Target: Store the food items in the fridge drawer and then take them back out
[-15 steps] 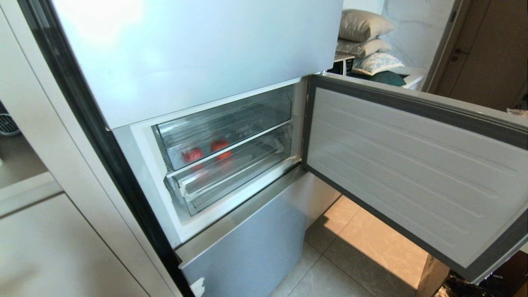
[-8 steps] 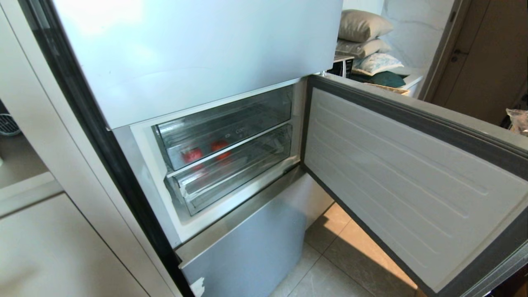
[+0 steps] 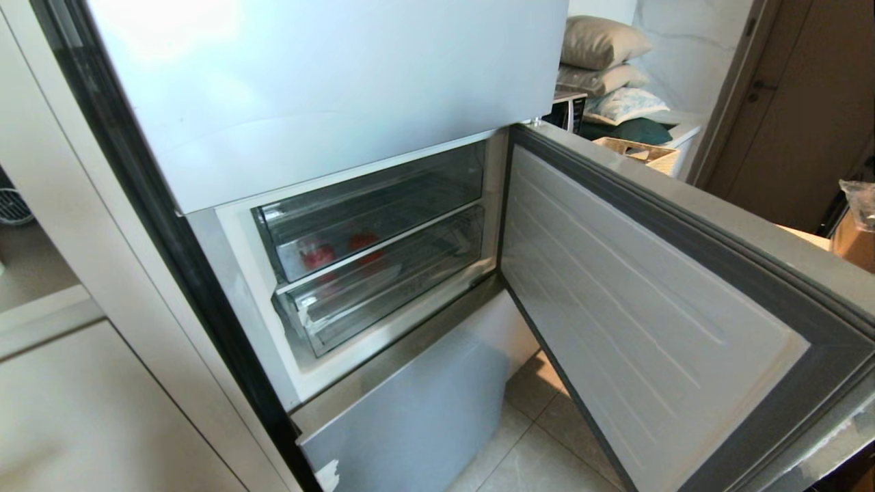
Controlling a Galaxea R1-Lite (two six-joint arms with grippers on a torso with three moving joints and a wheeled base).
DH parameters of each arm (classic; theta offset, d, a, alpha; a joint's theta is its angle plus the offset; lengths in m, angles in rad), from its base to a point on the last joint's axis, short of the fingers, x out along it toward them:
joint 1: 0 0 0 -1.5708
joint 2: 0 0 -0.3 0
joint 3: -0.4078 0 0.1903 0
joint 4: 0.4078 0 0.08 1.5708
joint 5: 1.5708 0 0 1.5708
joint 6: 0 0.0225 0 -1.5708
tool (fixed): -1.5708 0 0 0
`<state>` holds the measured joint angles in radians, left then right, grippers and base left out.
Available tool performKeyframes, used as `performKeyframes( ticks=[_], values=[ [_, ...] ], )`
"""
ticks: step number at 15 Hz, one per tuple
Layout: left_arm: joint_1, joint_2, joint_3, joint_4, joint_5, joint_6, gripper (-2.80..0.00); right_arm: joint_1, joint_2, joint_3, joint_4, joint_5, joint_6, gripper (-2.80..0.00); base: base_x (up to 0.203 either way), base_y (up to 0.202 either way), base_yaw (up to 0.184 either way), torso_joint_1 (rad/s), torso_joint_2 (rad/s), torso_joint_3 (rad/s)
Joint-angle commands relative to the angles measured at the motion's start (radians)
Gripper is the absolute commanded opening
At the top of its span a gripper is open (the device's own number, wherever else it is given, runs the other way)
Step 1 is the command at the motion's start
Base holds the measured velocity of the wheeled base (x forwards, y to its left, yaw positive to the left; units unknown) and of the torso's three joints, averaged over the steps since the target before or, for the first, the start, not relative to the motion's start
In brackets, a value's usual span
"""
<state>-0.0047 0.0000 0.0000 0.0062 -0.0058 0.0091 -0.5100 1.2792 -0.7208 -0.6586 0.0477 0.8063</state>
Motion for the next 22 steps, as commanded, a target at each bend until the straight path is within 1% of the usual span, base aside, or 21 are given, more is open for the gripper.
performKeyframes(
  ticks=[1,2,4,6,8,11,15,18,19,20,21,22],
  values=[
    [0.000,0.002,0.000,0.000,0.000,0.000,-2.80,0.210,0.018,0.058,-0.013,-0.072,-0.054,-2.80,0.000,0.000,0.000,0.000,0.00,0.000],
    [0.000,0.002,0.000,0.000,0.000,0.000,-2.80,0.319,0.025,0.080,-0.018,-0.093,-0.091,-2.80,0.000,0.000,0.000,0.000,0.00,0.000],
    [0.000,0.002,0.000,0.000,0.000,0.000,-2.80,0.497,0.055,0.103,-0.018,-0.137,-0.155,-2.80,0.000,0.000,0.000,0.000,0.00,0.000],
    [0.000,0.002,0.000,0.000,0.000,0.000,-2.80,0.615,0.140,0.102,-0.022,-0.203,-0.223,-2.80,0.000,0.000,0.000,0.000,0.00,0.000],
    [0.000,0.002,0.000,0.000,0.000,0.000,-2.80,0.703,0.212,0.079,-0.055,-0.228,-0.275,-2.80,0.000,0.000,0.000,0.000,0.00,0.000],
    [0.000,0.002,0.000,0.000,0.000,0.000,-2.80,0.816,0.334,0.002,-0.095,-0.233,-0.300,-2.80,0.000,0.000,0.000,0.000,0.00,0.000],
    [0.000,0.002,0.000,0.000,0.000,0.000,-2.80,0.966,0.497,-0.133,-0.182,-0.233,-0.353,-2.80,0.000,0.000,0.000,0.000,0.00,0.000],
    [0.000,0.002,0.000,0.000,0.000,0.000,-2.80,1.062,0.616,-0.269,-0.211,-0.228,-0.362,-2.80,0.000,0.000,0.000,0.000,0.00,0.000],
    [0.000,0.002,0.000,0.000,0.000,0.000,-2.80,1.087,0.661,-0.314,-0.225,-0.214,-0.361,-2.80,0.000,0.000,0.000,0.000,0.00,0.000],
    [0.000,0.002,0.000,0.000,0.000,0.000,-2.80,1.108,0.701,-0.362,-0.245,-0.170,-0.359,-2.80,0.000,0.000,0.000,0.000,0.00,0.000],
    [0.000,0.002,0.000,0.000,0.000,0.000,-2.80,1.126,0.729,-0.395,-0.269,-0.097,-0.355,-2.80,0.000,0.000,0.000,0.000,0.00,0.000],
    [0.000,0.002,0.000,0.000,0.000,0.000,-2.80,1.129,0.746,-0.401,-0.288,0.014,-0.340,-2.80,0.000,0.000,0.000,0.000,0.00,0.000]
  ],
)
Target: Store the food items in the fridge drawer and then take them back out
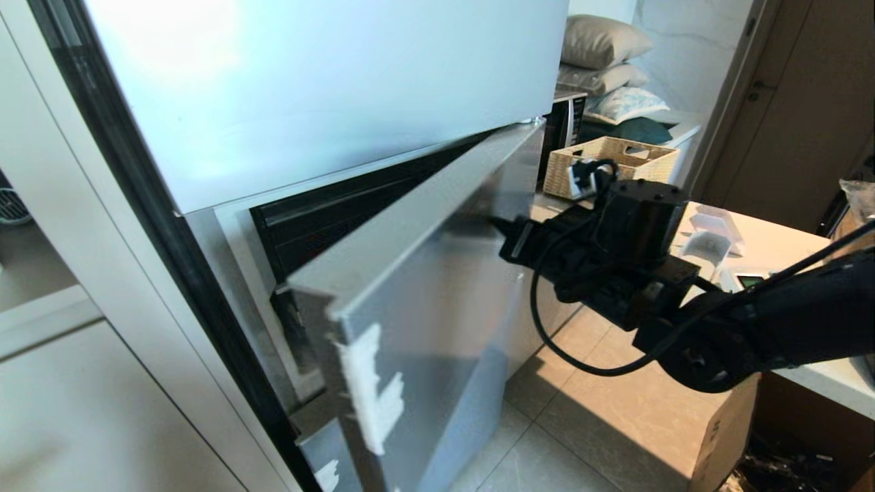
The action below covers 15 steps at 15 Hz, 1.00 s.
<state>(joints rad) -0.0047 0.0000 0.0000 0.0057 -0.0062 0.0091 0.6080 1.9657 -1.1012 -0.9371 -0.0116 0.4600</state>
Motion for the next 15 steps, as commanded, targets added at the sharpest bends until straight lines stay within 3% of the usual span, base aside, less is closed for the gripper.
performKeyframes(
  ticks=[1,2,3,7,10,13,15],
  values=[
    [0.000,0.002,0.000,0.000,0.000,0.000,-2.80,0.011,0.078,-0.027,-0.040,0.200,0.045,-2.80,0.000,0.000,0.000,0.000,0.00,0.000],
    [0.000,0.002,0.000,0.000,0.000,0.000,-2.80,0.009,0.111,-0.048,-0.095,0.281,0.119,-2.80,0.000,0.000,0.000,0.000,0.00,0.000],
    [0.000,0.002,0.000,0.000,0.000,0.000,-2.80,0.006,0.140,-0.075,-0.135,0.295,0.158,-2.80,0.000,0.000,0.000,0.000,0.00,0.000],
    [0.000,0.002,0.000,0.000,0.000,0.000,-2.80,-0.002,0.107,-0.010,-0.175,0.243,0.121,-2.80,0.000,0.000,0.000,0.000,0.00,0.000],
    [0.000,0.002,0.000,0.000,0.000,0.000,-2.80,-0.008,-0.047,0.165,-0.189,0.190,0.019,-2.80,0.000,0.000,0.000,0.000,0.00,0.000],
    [0.000,0.002,0.000,0.000,0.000,0.000,-2.80,-0.011,-0.319,0.441,-0.151,0.033,-0.190,-2.80,0.000,0.000,0.000,0.000,0.00,0.000],
    [0.000,0.002,0.000,0.000,0.000,0.000,-2.80,-0.042,-0.565,0.608,-0.065,-0.021,-0.303,-2.80,0.000,0.000,0.000,0.000,0.00,0.000]
  ],
)
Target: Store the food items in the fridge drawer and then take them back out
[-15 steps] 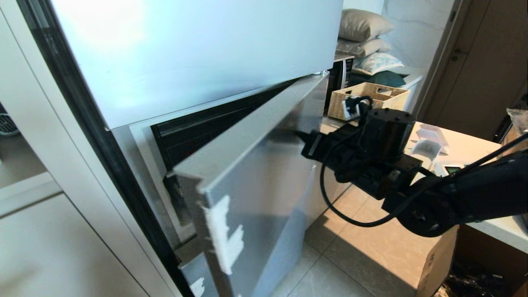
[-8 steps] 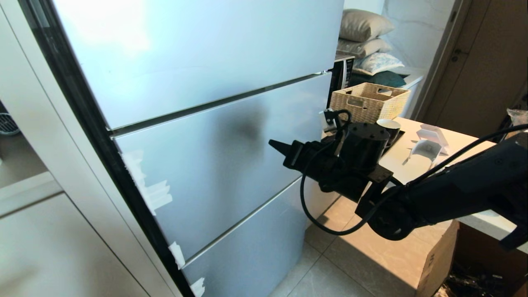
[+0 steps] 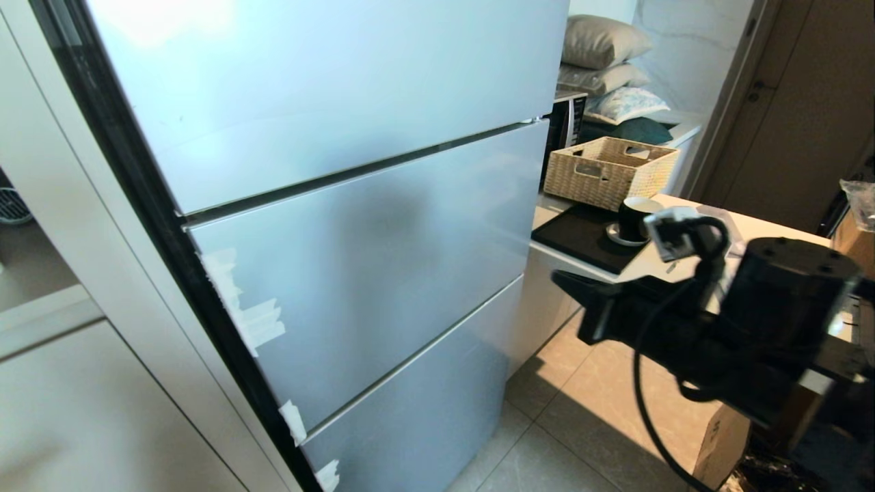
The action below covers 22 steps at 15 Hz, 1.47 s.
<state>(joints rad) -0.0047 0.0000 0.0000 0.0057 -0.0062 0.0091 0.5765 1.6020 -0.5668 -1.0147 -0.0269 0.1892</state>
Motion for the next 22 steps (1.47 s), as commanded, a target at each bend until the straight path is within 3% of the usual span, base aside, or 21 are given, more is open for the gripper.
performKeyframes(
  ticks=[1,5,8,11,16,22],
  values=[
    [0.000,0.002,0.000,0.000,0.000,0.000,-2.80,-0.061,-0.344,0.148,0.082,-0.015,-0.098,-2.80,0.000,0.000,0.000,0.000,0.00,0.000],
    [0.000,0.002,0.000,0.000,0.000,0.000,-2.80,-0.328,-0.896,0.370,0.412,0.060,-0.258,-2.80,0.000,0.000,0.000,0.000,0.00,0.000],
    [0.000,0.002,0.000,0.000,0.000,-0.001,-2.80,-0.417,-1.242,0.484,0.689,0.101,-0.312,-2.80,0.000,0.000,0.000,0.000,0.00,0.000],
    [0.000,0.002,0.000,0.000,0.000,0.000,-2.80,-0.469,-1.333,0.546,1.035,0.086,-0.342,-2.80,0.000,0.000,0.000,0.000,0.00,0.000],
    [0.000,0.002,0.000,0.000,0.000,-0.001,-2.80,-0.481,-1.327,0.567,1.016,0.074,-0.341,-2.80,0.000,0.000,0.000,0.000,0.00,0.000],
    [0.000,0.002,0.000,0.000,0.000,-0.001,-2.80,-0.402,-1.318,0.566,1.015,0.069,-0.294,-2.80,0.000,0.000,0.000,0.000,0.00,0.000]
  ],
)
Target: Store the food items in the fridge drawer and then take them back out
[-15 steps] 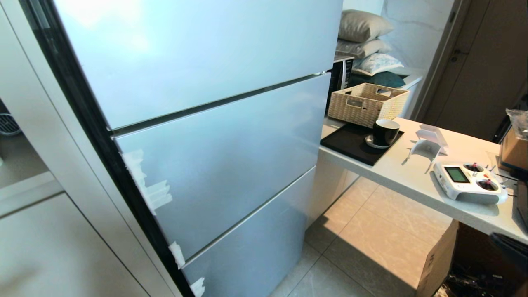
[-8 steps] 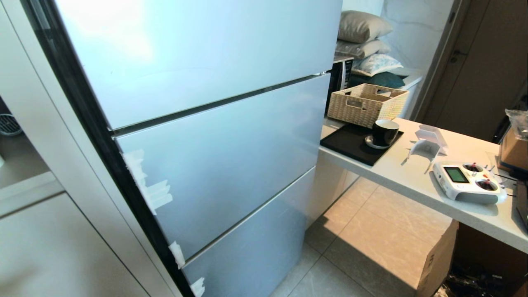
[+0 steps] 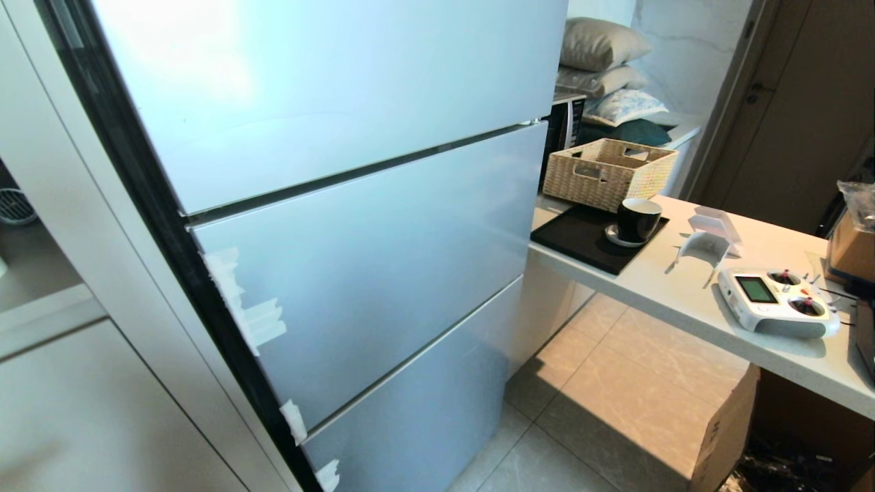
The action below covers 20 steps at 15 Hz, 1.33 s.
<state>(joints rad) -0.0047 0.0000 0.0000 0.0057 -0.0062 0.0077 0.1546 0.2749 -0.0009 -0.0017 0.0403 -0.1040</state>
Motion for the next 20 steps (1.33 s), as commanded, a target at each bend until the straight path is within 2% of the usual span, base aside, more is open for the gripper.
performKeyframes(
  ticks=[1,4,6,9,14,20],
  values=[
    [0.000,0.002,0.000,0.000,0.000,0.000,-2.80,0.021,0.041,0.001,0.002,0.001,0.003,-2.80,0.000,0.000,0.000,0.000,0.00,0.000],
    [0.000,0.002,0.000,0.000,0.000,0.000,-2.80,-0.110,0.013,0.001,0.002,0.003,-0.006,-2.80,0.000,0.000,0.000,0.000,0.00,0.000],
    [0.000,0.002,0.000,0.000,0.000,0.001,-2.80,-0.140,-0.105,0.000,0.003,0.008,-0.019,-2.80,0.000,0.000,0.000,0.000,0.00,0.000],
    [0.000,0.002,0.000,0.000,0.000,0.001,-2.80,-0.153,-0.273,0.001,0.003,0.004,-0.021,-2.80,0.000,0.000,0.000,0.000,0.00,0.000],
    [0.000,0.002,0.000,0.000,0.000,0.000,-2.80,-0.156,-0.273,0.001,0.003,0.001,0.033,-2.80,0.000,0.000,0.000,0.000,0.00,0.000],
    [0.000,0.002,0.000,0.000,0.000,0.000,-2.80,-0.156,-0.273,0.001,0.002,-0.002,0.040,-2.80,0.000,0.000,0.000,0.000,0.00,0.000]
  ],
)
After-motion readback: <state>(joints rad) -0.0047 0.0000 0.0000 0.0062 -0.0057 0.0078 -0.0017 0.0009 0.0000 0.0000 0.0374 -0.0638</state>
